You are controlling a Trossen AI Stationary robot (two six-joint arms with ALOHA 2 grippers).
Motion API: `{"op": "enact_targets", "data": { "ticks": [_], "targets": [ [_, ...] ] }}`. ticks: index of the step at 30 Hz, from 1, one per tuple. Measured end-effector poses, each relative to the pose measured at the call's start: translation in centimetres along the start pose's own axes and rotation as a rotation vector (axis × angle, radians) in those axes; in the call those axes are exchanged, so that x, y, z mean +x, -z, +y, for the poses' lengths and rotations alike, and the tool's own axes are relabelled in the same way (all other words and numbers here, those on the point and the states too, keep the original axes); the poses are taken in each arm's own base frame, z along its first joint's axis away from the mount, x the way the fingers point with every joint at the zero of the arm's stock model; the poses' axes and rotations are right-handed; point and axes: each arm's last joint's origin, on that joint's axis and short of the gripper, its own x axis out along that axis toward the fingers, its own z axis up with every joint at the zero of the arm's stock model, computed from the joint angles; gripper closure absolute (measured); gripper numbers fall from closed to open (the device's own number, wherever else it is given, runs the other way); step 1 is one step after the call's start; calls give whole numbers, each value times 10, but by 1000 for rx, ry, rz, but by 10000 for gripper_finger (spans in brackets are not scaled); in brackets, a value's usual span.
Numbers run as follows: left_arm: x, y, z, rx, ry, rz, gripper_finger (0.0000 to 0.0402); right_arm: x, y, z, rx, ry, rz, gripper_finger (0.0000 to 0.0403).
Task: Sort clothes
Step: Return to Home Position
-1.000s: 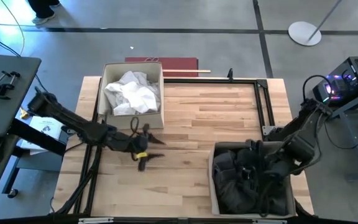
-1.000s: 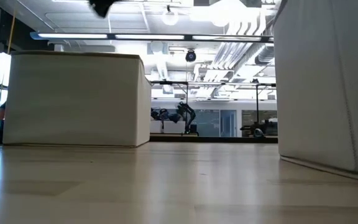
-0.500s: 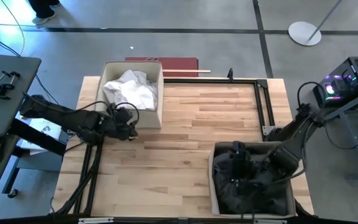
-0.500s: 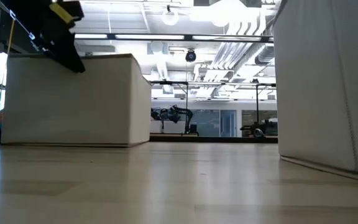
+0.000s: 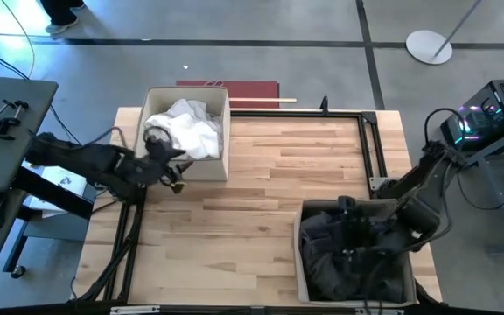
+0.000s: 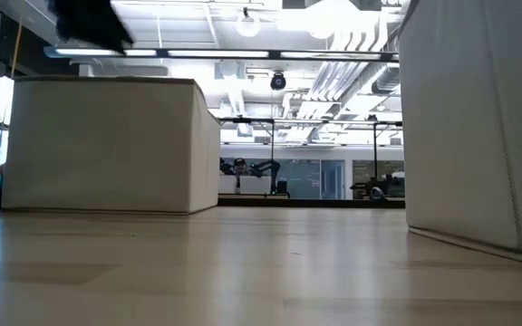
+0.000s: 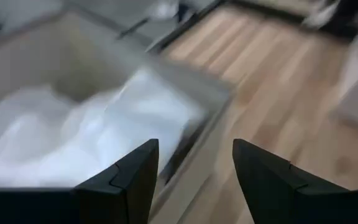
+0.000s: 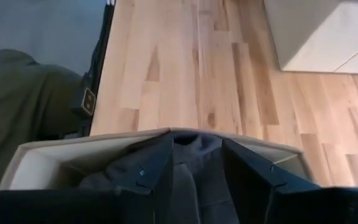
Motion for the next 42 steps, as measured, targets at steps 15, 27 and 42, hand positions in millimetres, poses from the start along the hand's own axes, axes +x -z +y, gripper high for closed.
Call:
{"op": "enact_targets", "data": {
  "ticks": [15, 27, 42],
  "targets": [
    [-31, -48, 12, 131, 434, -352, 202, -40, 12, -76, 78, 294, 7, 341],
    [12, -37, 43, 101, 388, -295, 202, -10, 46, -129, 109, 172, -131, 402],
    [17, -42, 58, 91, 587, -436, 202, 63, 138, -211, 321, 97, -755, 403]
  ]
}}
